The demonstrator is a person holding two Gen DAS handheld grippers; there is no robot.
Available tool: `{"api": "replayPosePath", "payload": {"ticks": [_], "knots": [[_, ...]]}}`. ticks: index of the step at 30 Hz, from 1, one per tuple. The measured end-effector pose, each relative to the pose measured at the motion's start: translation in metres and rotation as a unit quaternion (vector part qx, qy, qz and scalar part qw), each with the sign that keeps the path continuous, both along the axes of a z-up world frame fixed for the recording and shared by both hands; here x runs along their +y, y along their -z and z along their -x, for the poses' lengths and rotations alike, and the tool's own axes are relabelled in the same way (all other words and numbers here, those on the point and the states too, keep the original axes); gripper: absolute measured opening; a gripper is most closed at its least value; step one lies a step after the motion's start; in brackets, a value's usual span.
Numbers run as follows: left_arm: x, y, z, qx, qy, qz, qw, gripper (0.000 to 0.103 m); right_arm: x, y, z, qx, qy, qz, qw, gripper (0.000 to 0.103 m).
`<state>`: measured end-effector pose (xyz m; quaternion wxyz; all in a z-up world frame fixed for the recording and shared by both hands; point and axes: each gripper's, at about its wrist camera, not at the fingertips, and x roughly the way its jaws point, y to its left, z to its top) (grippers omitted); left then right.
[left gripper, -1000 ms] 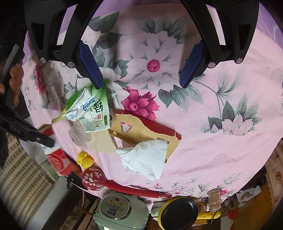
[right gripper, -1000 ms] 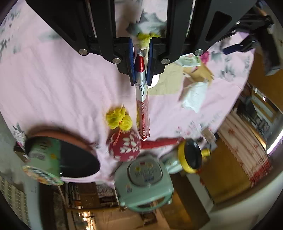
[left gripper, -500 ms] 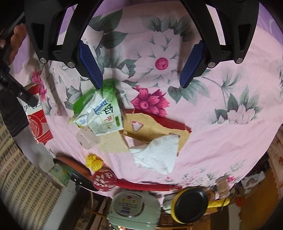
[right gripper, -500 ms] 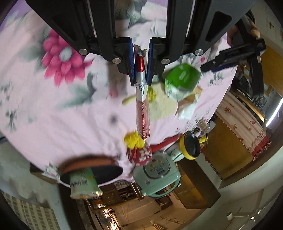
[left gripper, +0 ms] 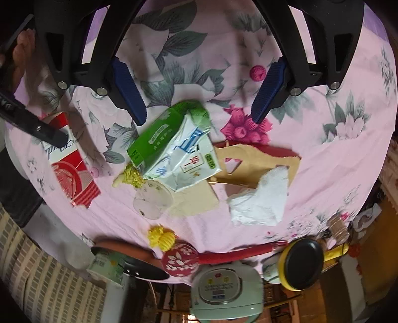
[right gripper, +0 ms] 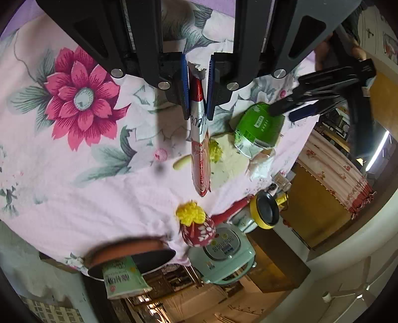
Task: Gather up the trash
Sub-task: 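Grasp the green snack bag with the left tool while the right tool holds the carton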
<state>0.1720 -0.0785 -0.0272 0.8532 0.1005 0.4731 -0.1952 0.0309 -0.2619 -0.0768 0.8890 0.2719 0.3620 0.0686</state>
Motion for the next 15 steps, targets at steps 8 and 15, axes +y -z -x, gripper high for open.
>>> {"api": "replayPosePath", "payload": {"ticks": [8, 15], "knots": [[-0.012, 0.015, -0.016, 0.038, 0.027, 0.012, 0.9988, 0.050, -0.003, -0.001, 0.003, -0.005, -0.004, -0.009, 1.000, 0.014], [-0.009, -0.007, -0.001, -0.005, 0.029, 0.033, 0.9990, 0.026, 0.001, 0.000, 0.002, -0.002, -0.009, -0.005, 1.000, 0.014]]}}
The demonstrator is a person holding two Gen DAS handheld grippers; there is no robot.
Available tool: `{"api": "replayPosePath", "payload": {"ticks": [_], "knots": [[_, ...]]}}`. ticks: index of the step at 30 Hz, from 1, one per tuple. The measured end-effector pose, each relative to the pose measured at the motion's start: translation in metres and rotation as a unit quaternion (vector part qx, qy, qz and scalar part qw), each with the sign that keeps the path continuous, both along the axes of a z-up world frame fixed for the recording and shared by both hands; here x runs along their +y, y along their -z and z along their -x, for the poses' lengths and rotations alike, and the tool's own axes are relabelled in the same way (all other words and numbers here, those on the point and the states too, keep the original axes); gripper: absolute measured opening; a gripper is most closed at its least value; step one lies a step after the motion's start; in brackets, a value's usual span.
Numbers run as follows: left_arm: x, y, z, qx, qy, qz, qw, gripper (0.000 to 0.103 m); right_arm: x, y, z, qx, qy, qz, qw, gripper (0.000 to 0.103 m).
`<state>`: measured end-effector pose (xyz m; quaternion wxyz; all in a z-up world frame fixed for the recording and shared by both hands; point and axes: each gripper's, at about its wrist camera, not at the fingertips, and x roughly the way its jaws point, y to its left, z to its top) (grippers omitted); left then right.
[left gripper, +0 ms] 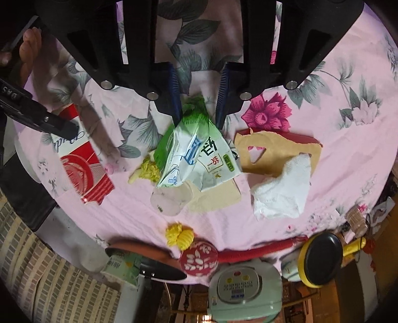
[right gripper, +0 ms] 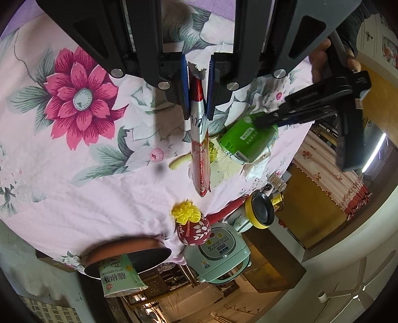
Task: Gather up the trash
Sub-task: 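Grasp the green snack bag with the left tool while the right tool holds the carton, then lift the green bag and carton and carry both over the red wastebasket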
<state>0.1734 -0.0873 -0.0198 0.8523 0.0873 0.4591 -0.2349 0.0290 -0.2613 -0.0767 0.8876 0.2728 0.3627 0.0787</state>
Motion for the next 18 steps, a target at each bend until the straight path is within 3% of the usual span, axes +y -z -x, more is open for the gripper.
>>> {"api": "replayPosePath", "payload": {"ticks": [2, 11, 18], "knots": [[0.001, -0.006, 0.004, -0.009, -0.002, 0.005, 0.9999, 0.020, 0.000, 0.000, 0.000, 0.001, 0.001, 0.000, 1.000, 0.014], [0.018, -0.023, 0.029, -0.031, -0.024, 0.018, 0.9991, 0.019, 0.001, 0.002, -0.002, 0.003, 0.001, 0.003, 1.000, 0.014], [0.055, -0.049, 0.060, -0.052, -0.059, 0.037, 0.9962, 0.019, 0.009, 0.001, -0.003, 0.004, -0.011, 0.008, 1.000, 0.014]]}}
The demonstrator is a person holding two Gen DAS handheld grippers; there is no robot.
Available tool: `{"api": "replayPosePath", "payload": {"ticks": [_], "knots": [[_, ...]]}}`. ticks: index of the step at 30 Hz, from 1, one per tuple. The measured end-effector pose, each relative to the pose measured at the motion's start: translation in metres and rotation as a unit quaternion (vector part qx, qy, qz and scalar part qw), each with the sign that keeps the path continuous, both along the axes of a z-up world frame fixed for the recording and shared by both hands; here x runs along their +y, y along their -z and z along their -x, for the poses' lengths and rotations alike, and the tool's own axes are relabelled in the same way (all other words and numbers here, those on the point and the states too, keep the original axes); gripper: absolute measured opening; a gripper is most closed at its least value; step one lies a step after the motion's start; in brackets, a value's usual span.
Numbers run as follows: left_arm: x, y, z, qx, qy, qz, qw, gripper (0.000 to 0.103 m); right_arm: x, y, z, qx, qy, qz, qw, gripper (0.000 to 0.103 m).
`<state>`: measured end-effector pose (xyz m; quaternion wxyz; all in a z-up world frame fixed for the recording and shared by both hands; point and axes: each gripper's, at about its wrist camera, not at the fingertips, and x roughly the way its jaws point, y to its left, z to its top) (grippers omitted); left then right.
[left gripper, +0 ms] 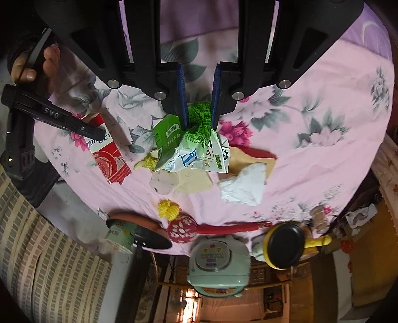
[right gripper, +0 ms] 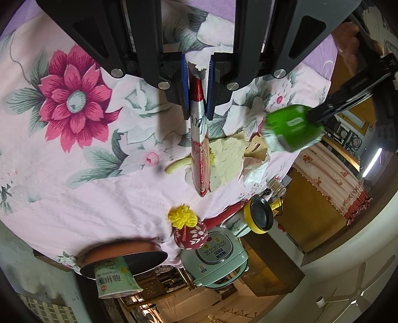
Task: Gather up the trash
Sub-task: 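Lift the green bag and carton and carry both over the red wastebasket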
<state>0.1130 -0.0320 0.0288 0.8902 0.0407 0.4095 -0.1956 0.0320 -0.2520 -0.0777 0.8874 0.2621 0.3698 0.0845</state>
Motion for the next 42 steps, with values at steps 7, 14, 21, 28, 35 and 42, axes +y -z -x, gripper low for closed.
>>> {"api": "replayPosePath", "payload": {"ticks": [7, 14, 21, 28, 35, 42], "knots": [[0.046, -0.022, 0.028, -0.013, -0.045, 0.023, 0.9987, 0.019, 0.022, -0.018, 0.008, -0.015, -0.026, 0.014, 0.999, 0.014], [0.085, -0.016, 0.053, -0.003, -0.085, 0.041, 0.9955, 0.019, 0.058, -0.035, 0.025, -0.026, -0.065, 0.021, 0.997, 0.014], [0.129, -0.016, 0.086, -0.013, -0.128, 0.067, 0.9895, 0.019, 0.097, -0.044, 0.046, -0.031, -0.102, 0.028, 0.994, 0.013], [0.172, -0.021, 0.130, -0.039, -0.169, 0.074, 0.9821, 0.019, 0.148, -0.053, 0.063, -0.041, -0.149, 0.034, 0.987, 0.013], [0.214, -0.018, 0.164, -0.046, -0.210, 0.077, 0.9735, 0.019, 0.221, -0.057, 0.072, -0.046, -0.223, 0.044, 0.973, 0.013], [0.261, -0.013, 0.197, -0.053, -0.270, 0.093, 0.9568, 0.019, 0.305, -0.058, 0.085, -0.044, -0.308, 0.052, 0.949, 0.013]]}}
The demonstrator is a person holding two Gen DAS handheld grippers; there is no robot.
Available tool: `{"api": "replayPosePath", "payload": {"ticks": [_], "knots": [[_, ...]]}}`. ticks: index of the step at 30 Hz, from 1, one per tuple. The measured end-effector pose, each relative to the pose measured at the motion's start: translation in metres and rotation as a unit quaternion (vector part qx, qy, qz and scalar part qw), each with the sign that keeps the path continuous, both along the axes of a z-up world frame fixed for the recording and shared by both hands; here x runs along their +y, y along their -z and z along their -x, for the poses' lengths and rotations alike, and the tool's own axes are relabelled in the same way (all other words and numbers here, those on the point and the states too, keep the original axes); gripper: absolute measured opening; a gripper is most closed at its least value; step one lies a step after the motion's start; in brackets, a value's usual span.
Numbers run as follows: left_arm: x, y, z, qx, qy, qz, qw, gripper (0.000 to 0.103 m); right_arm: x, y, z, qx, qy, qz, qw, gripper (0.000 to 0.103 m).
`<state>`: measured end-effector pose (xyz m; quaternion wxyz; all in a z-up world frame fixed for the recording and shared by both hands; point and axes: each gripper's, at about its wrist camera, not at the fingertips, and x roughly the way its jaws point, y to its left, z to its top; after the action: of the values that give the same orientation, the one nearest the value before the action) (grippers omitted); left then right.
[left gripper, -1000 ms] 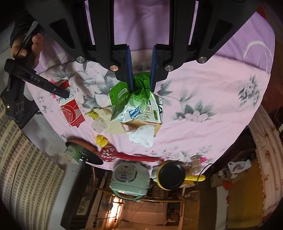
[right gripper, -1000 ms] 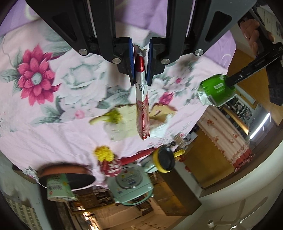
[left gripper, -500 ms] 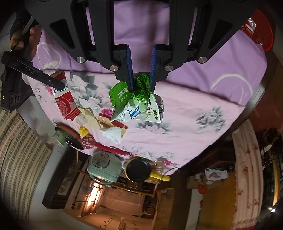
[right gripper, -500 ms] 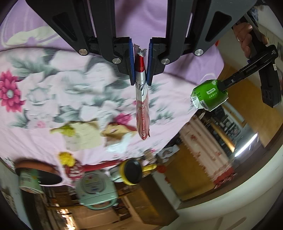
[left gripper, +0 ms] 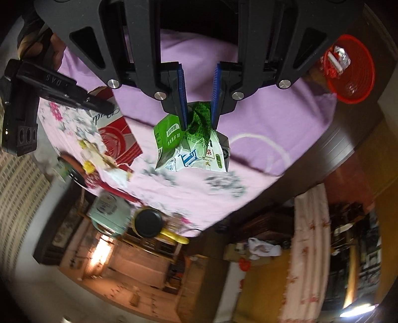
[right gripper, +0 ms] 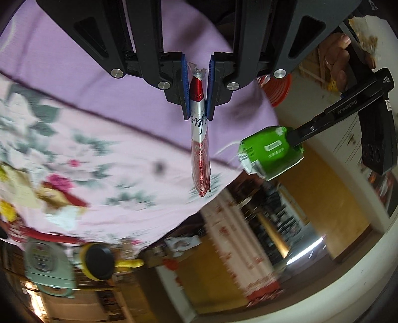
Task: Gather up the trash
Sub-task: 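Lift the green bag and carton and carry both over the red wastebasket, then open both tools to drop the bag and carton into the wastebasket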
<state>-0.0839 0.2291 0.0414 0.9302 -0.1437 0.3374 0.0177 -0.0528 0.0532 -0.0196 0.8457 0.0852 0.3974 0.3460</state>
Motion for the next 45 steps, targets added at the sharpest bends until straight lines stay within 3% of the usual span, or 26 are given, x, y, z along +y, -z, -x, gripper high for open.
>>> {"api": "replayPosePath", "payload": {"ticks": [8, 18, 24, 33, 41, 45], "knots": [[0.066, 0.014, 0.045, 0.009, -0.086, 0.027, 0.9959, 0.019, 0.101, -0.004, 0.015, -0.001, -0.097, 0.021, 0.995, 0.013], [0.148, 0.030, 0.106, 0.020, -0.188, 0.044, 0.9809, 0.019, 0.221, 0.000, 0.039, 0.010, -0.200, 0.042, 0.979, 0.013], [0.209, 0.059, 0.140, 0.037, -0.255, 0.074, 0.9633, 0.019, 0.296, 0.022, 0.046, 0.036, -0.248, 0.065, 0.966, 0.013], [0.279, 0.139, 0.165, 0.122, -0.326, 0.136, 0.9275, 0.019, 0.388, 0.081, 0.060, 0.083, -0.291, 0.119, 0.946, 0.013], [0.312, 0.193, 0.168, 0.181, -0.349, 0.152, 0.9070, 0.019, 0.433, 0.138, 0.066, 0.126, -0.309, 0.163, 0.928, 0.013], [0.317, 0.209, 0.161, 0.207, -0.360, 0.136, 0.8997, 0.019, 0.452, 0.157, 0.068, 0.144, -0.314, 0.170, 0.923, 0.013]]}}
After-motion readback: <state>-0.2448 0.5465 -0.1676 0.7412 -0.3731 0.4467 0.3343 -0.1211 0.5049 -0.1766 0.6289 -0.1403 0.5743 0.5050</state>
